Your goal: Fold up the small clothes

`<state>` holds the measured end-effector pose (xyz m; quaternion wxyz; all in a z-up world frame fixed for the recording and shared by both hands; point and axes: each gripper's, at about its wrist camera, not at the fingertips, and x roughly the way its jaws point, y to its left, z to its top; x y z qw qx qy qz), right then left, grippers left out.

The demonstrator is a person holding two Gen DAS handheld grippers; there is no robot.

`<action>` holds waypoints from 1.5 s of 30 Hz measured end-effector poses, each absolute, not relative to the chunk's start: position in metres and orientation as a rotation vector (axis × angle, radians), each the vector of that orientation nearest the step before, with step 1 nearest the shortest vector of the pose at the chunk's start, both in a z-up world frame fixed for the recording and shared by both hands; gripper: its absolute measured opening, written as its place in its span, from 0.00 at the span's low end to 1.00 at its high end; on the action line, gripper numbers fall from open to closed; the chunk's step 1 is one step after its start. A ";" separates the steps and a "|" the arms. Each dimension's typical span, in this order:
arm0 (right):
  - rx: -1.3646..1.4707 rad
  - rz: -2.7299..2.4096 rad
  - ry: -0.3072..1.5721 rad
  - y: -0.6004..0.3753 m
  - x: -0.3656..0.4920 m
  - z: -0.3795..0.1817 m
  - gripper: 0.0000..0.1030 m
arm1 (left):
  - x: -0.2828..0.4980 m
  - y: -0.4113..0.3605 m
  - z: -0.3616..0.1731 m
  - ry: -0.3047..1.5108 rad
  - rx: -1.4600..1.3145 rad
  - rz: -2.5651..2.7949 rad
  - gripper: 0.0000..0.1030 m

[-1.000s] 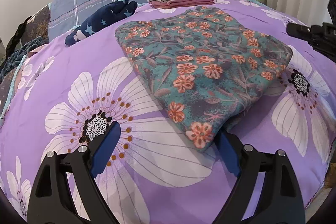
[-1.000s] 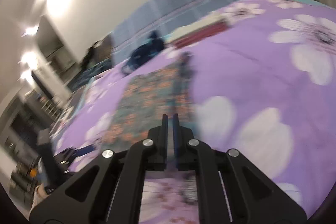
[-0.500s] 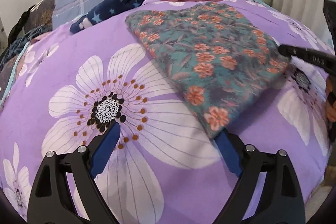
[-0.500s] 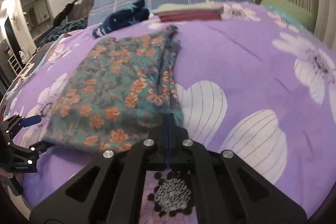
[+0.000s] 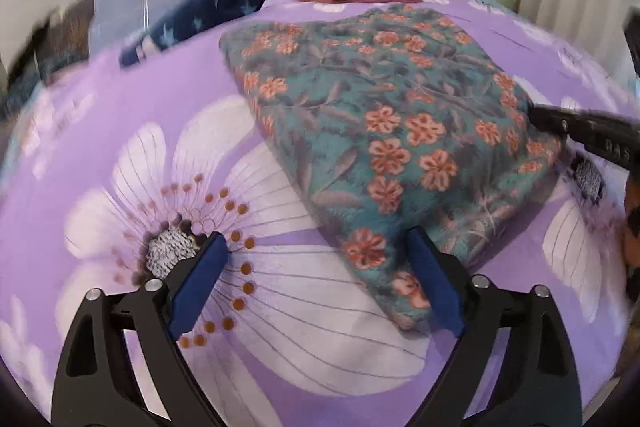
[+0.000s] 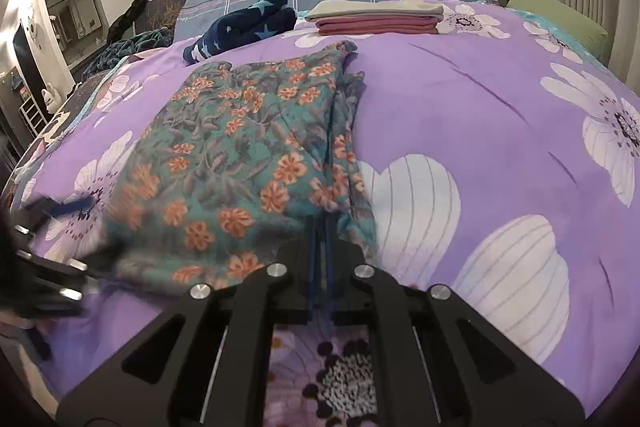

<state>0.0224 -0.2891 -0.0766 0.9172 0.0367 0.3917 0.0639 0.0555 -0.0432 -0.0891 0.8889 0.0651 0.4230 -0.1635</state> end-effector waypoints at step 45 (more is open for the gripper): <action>0.082 0.350 0.700 -0.305 0.143 -0.013 0.36 | 0.062 -0.042 -0.096 0.915 0.095 -0.368 0.99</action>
